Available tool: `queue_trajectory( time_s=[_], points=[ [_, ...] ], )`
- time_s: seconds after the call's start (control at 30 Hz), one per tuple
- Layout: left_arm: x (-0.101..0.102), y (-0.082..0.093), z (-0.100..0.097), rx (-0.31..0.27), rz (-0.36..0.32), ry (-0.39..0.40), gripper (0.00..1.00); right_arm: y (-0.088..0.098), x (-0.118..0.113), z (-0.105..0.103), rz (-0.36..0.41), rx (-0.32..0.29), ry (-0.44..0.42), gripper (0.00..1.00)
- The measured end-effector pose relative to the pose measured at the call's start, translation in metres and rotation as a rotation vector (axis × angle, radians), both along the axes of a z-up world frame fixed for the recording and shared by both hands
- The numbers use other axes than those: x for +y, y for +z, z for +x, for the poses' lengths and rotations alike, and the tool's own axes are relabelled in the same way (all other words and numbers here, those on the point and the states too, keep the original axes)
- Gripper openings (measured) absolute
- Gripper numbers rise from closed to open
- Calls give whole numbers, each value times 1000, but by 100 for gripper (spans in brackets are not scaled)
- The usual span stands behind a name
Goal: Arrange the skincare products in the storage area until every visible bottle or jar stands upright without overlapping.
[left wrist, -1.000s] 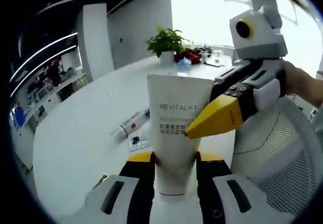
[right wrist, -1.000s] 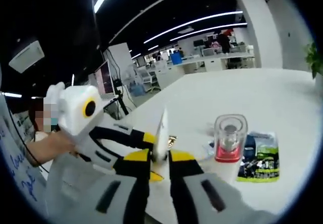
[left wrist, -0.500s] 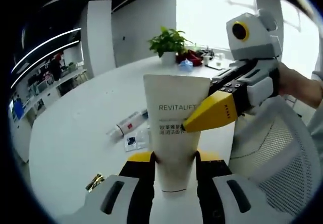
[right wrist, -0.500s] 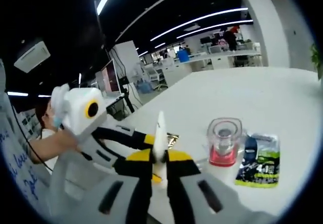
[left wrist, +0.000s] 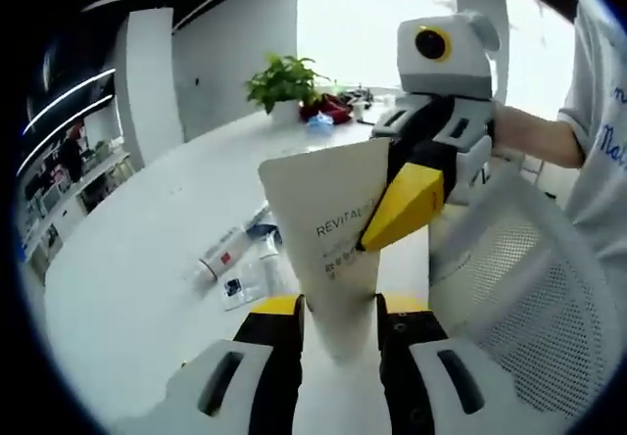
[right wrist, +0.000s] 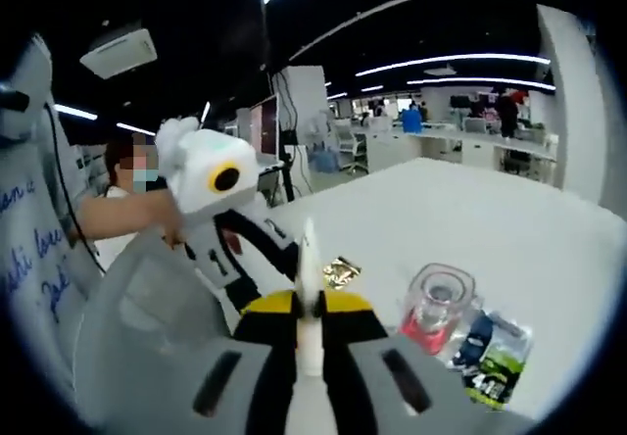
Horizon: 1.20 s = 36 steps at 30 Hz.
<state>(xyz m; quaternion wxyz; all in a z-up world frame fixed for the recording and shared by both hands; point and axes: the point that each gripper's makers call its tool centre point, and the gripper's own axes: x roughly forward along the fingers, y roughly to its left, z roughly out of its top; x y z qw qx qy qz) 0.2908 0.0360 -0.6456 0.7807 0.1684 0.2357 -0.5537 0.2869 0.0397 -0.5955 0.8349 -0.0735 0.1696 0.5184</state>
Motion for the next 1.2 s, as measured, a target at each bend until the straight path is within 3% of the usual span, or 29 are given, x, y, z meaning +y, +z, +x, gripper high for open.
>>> queue_trajectory(
  time_s=[0.37, 0.6, 0.8, 1.2],
  points=[
    [-12, -13, -6, -20, 21, -113, 21, -5, -2, -8, -28, -52, 183, 7],
    [-17, -13, -8, -12, -13, -107, 19, -6, -5, -10, -29, -64, 235, 8],
    [-16, -14, -5, -9, -29, -62, 17, -6, -2, -6, -13, -67, 220, 12],
    [-16, -15, -4, -33, -72, -60, 14, -6, -5, -1, -23, -66, 170, 18]
  ],
)
